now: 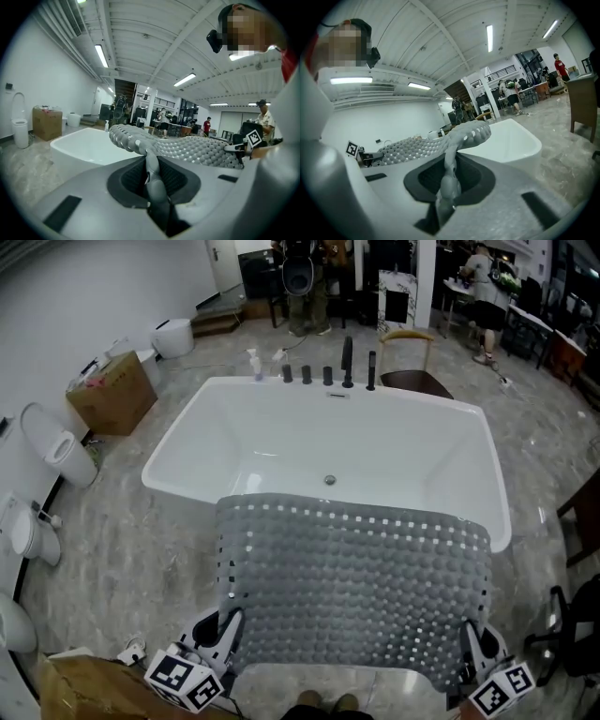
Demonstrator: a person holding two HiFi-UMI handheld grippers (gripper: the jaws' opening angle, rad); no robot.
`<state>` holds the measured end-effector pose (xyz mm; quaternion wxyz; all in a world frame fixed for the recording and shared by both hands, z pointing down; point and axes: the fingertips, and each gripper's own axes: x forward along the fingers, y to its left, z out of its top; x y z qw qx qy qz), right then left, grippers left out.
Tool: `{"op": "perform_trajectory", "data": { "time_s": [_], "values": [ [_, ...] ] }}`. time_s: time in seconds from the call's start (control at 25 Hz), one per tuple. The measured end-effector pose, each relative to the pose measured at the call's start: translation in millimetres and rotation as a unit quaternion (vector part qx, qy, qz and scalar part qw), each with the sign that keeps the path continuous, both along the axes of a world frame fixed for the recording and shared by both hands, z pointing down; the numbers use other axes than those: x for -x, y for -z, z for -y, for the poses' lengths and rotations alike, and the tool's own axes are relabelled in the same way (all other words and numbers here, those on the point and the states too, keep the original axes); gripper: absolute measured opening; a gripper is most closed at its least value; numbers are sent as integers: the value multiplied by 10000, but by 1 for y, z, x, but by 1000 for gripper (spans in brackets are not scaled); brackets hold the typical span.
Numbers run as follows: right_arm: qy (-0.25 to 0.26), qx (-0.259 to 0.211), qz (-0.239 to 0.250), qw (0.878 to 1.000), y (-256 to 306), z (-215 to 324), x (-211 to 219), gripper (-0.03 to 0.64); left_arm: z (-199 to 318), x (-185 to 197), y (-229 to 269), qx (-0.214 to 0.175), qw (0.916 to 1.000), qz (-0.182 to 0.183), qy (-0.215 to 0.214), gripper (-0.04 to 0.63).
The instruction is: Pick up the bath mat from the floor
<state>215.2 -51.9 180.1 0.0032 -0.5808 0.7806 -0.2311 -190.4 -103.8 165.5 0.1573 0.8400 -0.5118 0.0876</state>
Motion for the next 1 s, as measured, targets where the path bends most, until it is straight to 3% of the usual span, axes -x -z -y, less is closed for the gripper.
{"op": "perform_trajectory", "data": {
  "time_s": [0.64, 1.0],
  "values": [
    [-16, -712, 150, 9973, 149, -60, -2, 48, -54, 12, 147, -595, 9978, -261, -115, 58],
    [-16, -1199, 114, 9927, 200, -106, 4, 48, -95, 30, 194, -1035, 9937, -394, -147, 58]
  ]
}}
